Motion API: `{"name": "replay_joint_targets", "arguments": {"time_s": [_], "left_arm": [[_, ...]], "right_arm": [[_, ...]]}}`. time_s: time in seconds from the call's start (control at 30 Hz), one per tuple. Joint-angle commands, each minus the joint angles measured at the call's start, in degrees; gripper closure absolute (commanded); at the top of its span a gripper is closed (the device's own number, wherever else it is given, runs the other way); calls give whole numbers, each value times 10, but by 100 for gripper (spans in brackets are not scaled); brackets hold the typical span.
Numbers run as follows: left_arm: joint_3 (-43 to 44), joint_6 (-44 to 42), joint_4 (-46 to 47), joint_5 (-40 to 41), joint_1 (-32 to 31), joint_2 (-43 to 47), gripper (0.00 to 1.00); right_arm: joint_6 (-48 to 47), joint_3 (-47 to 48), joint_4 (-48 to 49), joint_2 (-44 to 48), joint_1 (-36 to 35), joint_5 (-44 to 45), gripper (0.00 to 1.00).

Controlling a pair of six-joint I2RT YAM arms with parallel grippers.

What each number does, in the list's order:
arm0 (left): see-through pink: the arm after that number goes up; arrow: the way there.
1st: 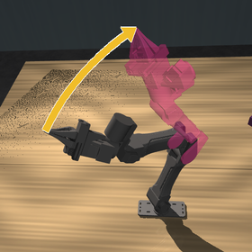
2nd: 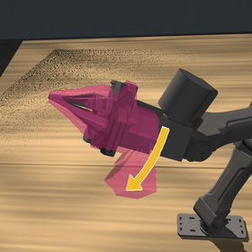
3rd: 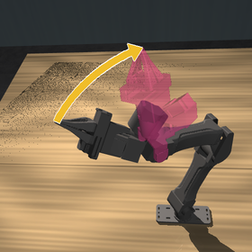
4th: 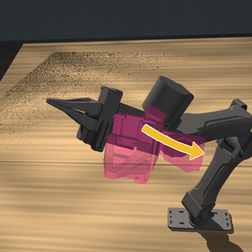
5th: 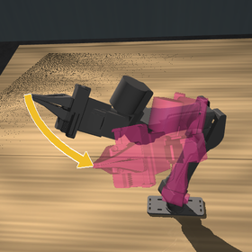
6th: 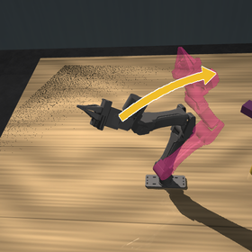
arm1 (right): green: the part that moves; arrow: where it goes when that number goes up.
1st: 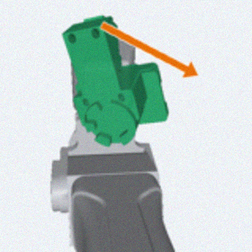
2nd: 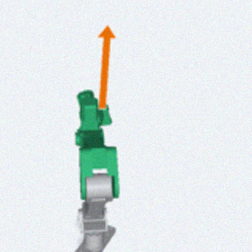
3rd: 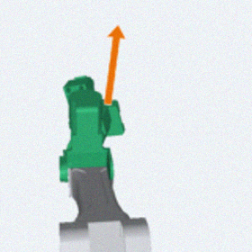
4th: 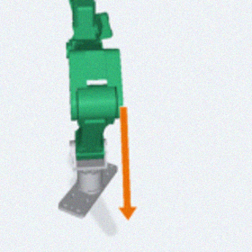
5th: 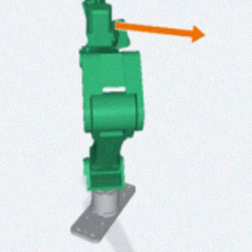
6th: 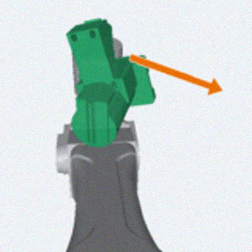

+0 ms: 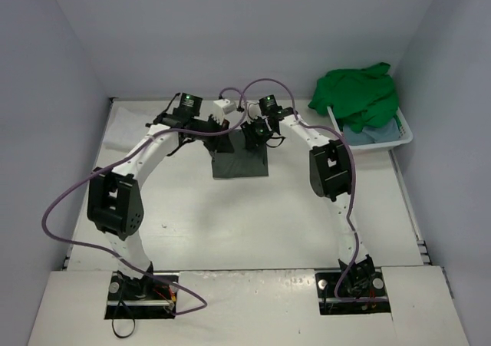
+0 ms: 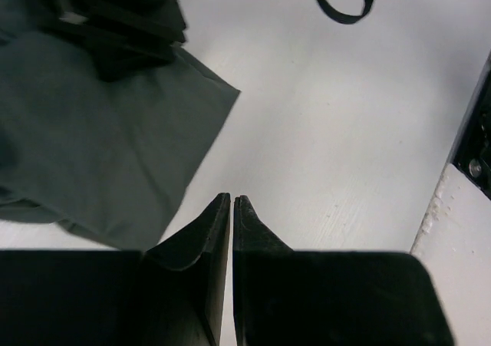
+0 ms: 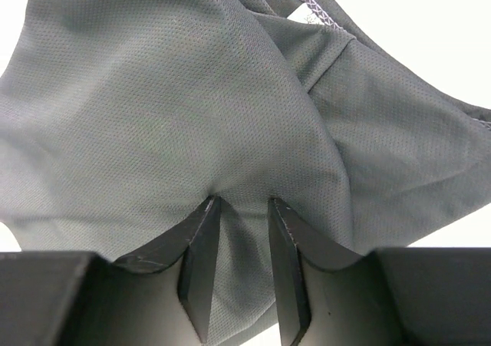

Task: Fold and stack the t-shirts

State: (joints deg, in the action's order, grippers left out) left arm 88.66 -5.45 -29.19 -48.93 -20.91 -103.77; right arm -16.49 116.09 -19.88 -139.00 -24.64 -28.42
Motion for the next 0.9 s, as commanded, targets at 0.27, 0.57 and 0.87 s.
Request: {"name": "replay_joint_targets", "arguments": {"time_s": [0.27,0.57,0.87], "left_arm": [[45,26,84,82,77,-35,99],[109,71,110,102,78,-144,100],[55,77,138,114,86,-136,100]], "right_arm": [[17,-2,-6,86,-10,-31,95],[23,-30,-2,112,-15,-65,94],[18,-32,13,76,-31,-102,98]]}}
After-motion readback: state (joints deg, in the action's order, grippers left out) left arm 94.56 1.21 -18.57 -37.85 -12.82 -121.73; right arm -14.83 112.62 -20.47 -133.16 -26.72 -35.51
